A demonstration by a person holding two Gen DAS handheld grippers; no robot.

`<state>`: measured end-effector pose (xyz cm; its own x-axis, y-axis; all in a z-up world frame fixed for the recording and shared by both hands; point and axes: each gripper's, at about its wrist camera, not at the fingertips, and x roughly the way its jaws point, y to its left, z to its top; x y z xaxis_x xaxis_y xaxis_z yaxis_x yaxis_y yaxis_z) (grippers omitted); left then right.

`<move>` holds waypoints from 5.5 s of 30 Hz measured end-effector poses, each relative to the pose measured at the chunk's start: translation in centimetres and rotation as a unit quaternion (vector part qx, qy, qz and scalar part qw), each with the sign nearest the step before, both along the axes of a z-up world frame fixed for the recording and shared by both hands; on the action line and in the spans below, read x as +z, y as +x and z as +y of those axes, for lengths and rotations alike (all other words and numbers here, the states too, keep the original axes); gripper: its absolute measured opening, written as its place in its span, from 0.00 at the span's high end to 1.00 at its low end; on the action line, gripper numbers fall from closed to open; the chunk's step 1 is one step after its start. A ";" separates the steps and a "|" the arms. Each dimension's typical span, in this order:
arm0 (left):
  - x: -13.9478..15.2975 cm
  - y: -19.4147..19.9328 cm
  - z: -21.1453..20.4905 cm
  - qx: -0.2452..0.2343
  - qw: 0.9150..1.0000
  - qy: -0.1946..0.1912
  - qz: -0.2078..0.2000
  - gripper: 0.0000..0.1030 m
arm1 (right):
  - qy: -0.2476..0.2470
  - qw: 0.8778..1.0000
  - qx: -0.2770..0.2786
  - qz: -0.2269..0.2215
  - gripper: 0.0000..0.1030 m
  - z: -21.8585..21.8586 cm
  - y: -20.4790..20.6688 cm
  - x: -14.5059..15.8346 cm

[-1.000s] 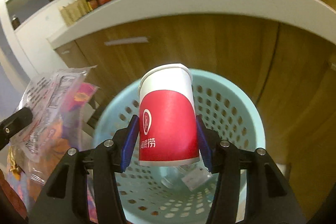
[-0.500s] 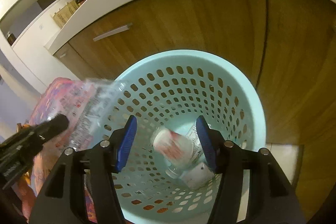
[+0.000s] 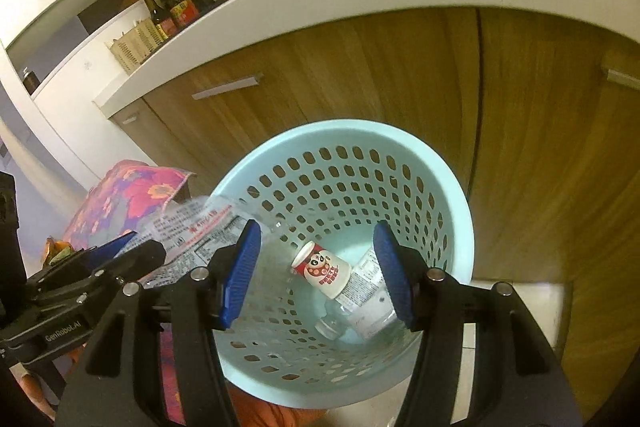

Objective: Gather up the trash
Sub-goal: 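Carry cup and bag over the wastebasket and open both tools to drop them, then grasp the green vegetable leaf with the right tool while the left tool grasps the orange peel, then carry leaf and peel over the wastebasket and lower them toward its opening, then open the right tool to drop the leaf while the left tool releases the peel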

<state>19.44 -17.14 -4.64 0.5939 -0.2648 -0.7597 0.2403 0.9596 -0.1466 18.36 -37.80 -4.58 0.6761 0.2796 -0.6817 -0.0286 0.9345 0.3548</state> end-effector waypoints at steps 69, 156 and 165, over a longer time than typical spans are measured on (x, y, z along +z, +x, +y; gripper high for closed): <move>-0.4 -16.1 32.2 0.257 0.947 -0.194 -0.015 0.93 | -0.108 0.938 0.305 -0.128 0.58 35.3 -9.8 4.0; -0.2 1.8 -1.0 0.034 0.996 -0.077 0.007 0.86 | -0.030 0.999 0.007 -0.030 0.84 0.9 -2.5 -1.9; 0.1 1.7 -0.5 0.043 0.997 -0.069 -0.001 0.57 | -0.035 0.999 0.010 -0.029 0.76 1.0 -2.6 -1.6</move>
